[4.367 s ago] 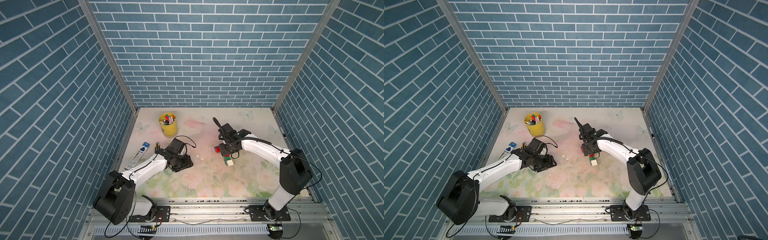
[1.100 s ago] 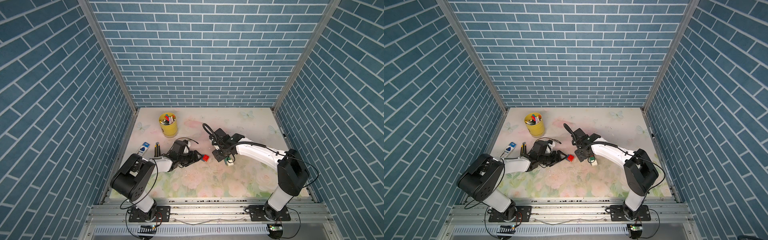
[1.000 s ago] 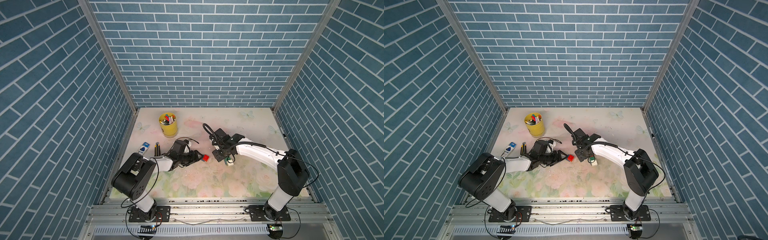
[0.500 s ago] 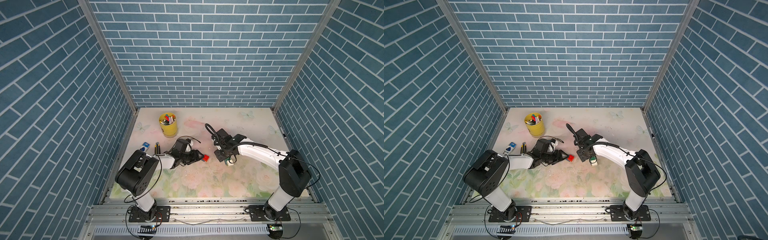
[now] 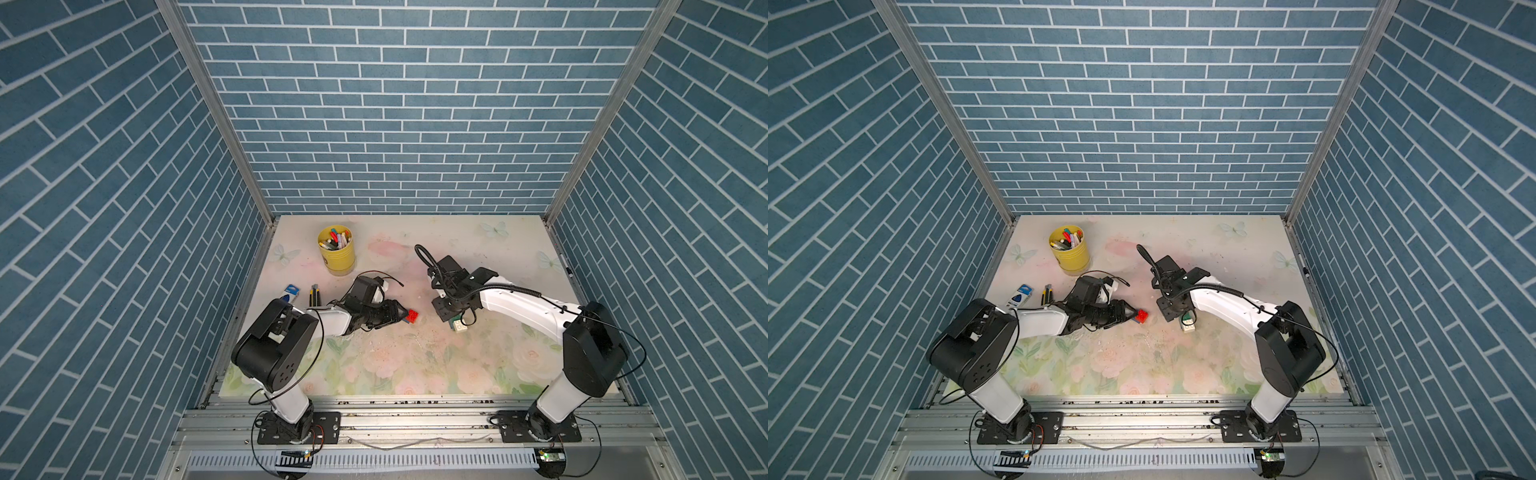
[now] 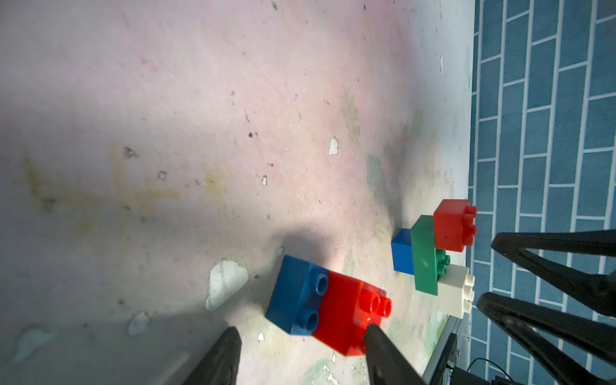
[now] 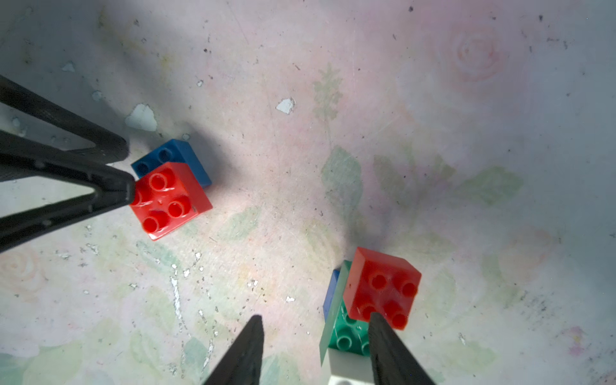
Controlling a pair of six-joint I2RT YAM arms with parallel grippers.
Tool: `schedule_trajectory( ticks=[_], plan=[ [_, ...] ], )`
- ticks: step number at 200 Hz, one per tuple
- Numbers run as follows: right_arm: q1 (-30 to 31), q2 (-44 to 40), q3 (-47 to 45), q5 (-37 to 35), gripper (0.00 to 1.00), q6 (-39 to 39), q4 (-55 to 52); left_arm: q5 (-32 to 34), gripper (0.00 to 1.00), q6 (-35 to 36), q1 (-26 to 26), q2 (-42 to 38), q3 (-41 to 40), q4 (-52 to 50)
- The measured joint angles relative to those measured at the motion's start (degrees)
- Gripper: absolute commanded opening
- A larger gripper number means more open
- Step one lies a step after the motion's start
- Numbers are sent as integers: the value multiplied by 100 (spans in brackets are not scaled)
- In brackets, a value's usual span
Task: Assemble the letter y with lego
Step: Pick up the lego brick from the center of the board.
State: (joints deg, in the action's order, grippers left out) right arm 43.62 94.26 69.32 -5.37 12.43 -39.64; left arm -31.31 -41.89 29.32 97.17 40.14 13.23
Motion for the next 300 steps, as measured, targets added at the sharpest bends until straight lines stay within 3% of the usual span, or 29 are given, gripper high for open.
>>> schedule_trajectory(
  ticks=[109,148,217,300],
  plan=[
    [-531,-85,-341,249,57,555,-122,-149,59,59,-11,98,83,-90],
    [-581,197,-514,470,51,579,-46,-142,59,61,-11,85,83,-94],
    [-603,426,-516,629,28,592,90,-140,59,61,-11,87,81,-94],
    [-225,313,-247,920,25,-240,-31,-140,58,79,-11,94,42,-57]
  ],
)
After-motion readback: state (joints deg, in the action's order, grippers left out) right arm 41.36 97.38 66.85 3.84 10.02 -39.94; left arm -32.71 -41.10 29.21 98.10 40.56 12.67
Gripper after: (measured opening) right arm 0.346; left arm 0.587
